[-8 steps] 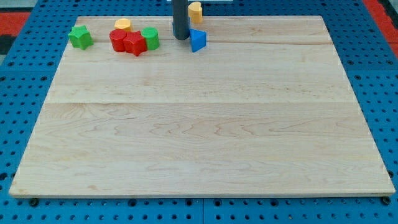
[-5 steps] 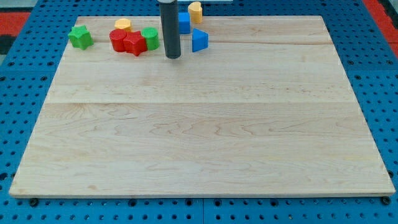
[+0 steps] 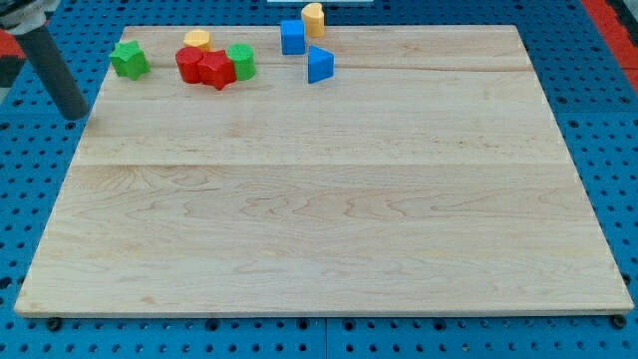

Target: Slightly push the red circle towards up

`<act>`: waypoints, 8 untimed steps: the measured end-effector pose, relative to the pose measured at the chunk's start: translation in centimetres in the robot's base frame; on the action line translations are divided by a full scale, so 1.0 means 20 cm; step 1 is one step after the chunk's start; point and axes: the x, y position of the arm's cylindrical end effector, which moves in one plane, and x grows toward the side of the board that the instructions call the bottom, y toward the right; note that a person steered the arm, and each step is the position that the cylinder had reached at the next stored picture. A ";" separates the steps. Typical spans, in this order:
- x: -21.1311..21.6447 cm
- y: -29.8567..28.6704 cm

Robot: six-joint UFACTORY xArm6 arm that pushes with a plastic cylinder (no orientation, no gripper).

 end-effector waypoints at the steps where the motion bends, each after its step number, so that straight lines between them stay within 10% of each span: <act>1: -0.01 0.00; 5: -0.34 0.71; 8: -0.37 0.33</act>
